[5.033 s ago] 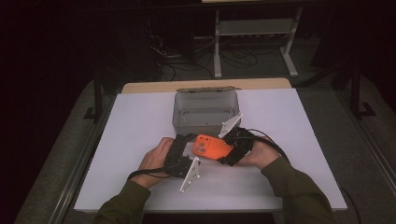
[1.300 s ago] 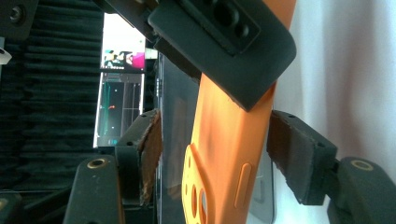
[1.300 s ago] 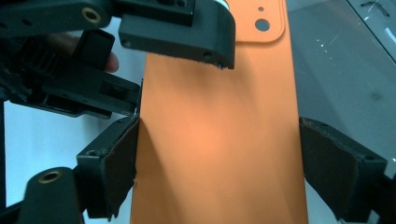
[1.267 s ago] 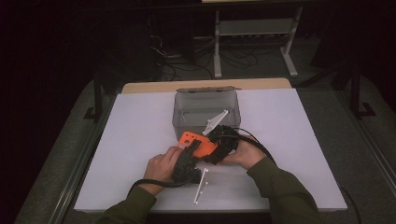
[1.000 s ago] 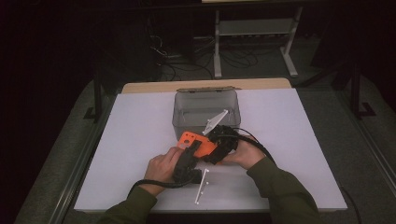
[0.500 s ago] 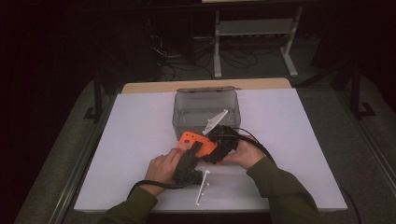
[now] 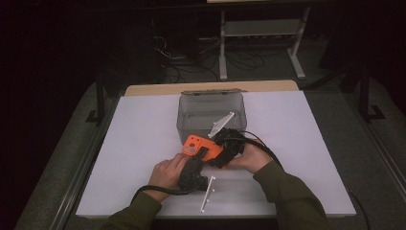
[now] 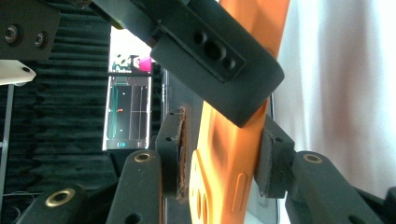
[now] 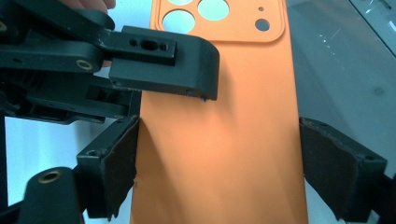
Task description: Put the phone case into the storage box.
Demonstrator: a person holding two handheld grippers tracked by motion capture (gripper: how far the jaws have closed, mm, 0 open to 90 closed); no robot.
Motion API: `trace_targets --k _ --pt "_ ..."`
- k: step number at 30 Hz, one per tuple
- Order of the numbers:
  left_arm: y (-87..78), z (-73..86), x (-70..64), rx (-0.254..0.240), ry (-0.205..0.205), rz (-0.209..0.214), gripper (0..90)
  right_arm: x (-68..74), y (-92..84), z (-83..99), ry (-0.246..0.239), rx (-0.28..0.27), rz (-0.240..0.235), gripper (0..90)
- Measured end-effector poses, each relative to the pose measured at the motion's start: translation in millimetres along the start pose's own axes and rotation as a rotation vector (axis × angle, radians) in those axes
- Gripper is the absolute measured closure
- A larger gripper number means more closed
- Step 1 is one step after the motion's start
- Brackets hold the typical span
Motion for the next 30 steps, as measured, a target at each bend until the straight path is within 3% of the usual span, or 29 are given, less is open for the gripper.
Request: trace_targets --k 14,30 --pt "-1.6 0.6 -0.2 0.013 0.031 0.009 64.9 -1.1 -0.3 0.5 0.009 -0.002 -0.013 15.7" --pt "-3.1 -0.9 0.0 0.029 0.065 0.050 75.1 -3.3 -1.3 1.5 0.024 -0.002 -0.040 15.7"
Point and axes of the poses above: each handheld gripper's, and its own axes: y roughly forward along the jaws, z roughly out of its underside, x roughly to its left, the point moved 4 cm from there along y, roughly forward along the jaws, and after that the axes turned 10 degrees about z, right-handed, at the moved point
